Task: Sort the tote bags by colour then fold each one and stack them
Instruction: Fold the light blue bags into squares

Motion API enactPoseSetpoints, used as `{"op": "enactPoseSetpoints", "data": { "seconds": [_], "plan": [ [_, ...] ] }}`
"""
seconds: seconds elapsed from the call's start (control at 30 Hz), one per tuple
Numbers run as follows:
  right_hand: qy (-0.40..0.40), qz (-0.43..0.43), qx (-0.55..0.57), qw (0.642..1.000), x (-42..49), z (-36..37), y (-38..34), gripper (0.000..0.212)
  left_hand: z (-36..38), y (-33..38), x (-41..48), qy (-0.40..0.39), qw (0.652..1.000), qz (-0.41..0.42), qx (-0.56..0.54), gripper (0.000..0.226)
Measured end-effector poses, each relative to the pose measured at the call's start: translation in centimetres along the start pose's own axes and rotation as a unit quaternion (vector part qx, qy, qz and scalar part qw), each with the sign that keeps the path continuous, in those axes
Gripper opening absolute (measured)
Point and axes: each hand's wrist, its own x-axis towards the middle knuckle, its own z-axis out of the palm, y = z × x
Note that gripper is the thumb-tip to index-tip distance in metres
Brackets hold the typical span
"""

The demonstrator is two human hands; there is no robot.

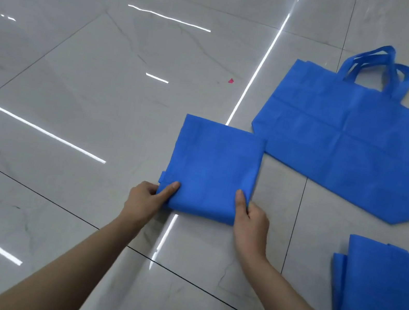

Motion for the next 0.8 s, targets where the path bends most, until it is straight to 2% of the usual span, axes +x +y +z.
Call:
{"op": "enactPoseSetpoints", "data": {
  "seconds": [0.17,0.27,0.33,0.4,0.47,0.53,0.6,0.67,0.73,0.8],
  "plan": [
    [0.042,0.091,-0.161,0.982,2.5,1.3,-1.4,0.04,1.0,0.9,0.3,0.097,0.994,-0.004,0.043,0.047],
    [0.051,0.068,-0.244,0.966,2.3,1.6,-2.2,0.032,1.2,0.8,0.1,0.116,0.992,0.025,0.042,0.042],
    [0.106,-0.079,-0.323,0.937,2.4,1.9,-2.2,0.046,0.9,0.4,0.2,0.106,0.992,0.055,0.043,0.043],
    [0.138,-0.277,-0.353,0.883,3.3,1.8,-1.9,0.055,0.2,-0.1,0.5,0.069,0.992,0.092,0.056,0.043],
    [0.071,-0.43,-0.344,0.832,4.6,1.6,-2.0,0.046,-1.2,-0.5,1.0,0.009,0.987,0.135,0.083,0.04],
    [-0.017,-0.494,-0.366,0.789,5.7,1.3,-2.3,0.045,-3.0,-0.4,1.7,-0.059,0.979,0.156,0.119,0.038],
    [-0.101,-0.473,-0.423,0.767,6.1,1.3,-2.7,0.05,-4.6,-0.1,2.4,-0.109,0.97,0.153,0.154,0.039],
    [-0.18,-0.386,-0.454,0.783,6.3,1.3,-2.5,0.053,-5.3,-0.1,3.1,-0.107,0.964,0.144,0.198,0.038],
    [-0.207,-0.32,-0.466,0.798,6.7,1.7,-1.2,0.049,-4.8,-0.1,3.1,-0.029,0.949,0.157,0.271,0.038],
    [-0.187,-0.321,-0.464,0.804,6.5,2.0,-0.1,0.048,-3.0,-0.2,2.3,0.07,0.918,0.231,0.315,0.043]
  ]
}}
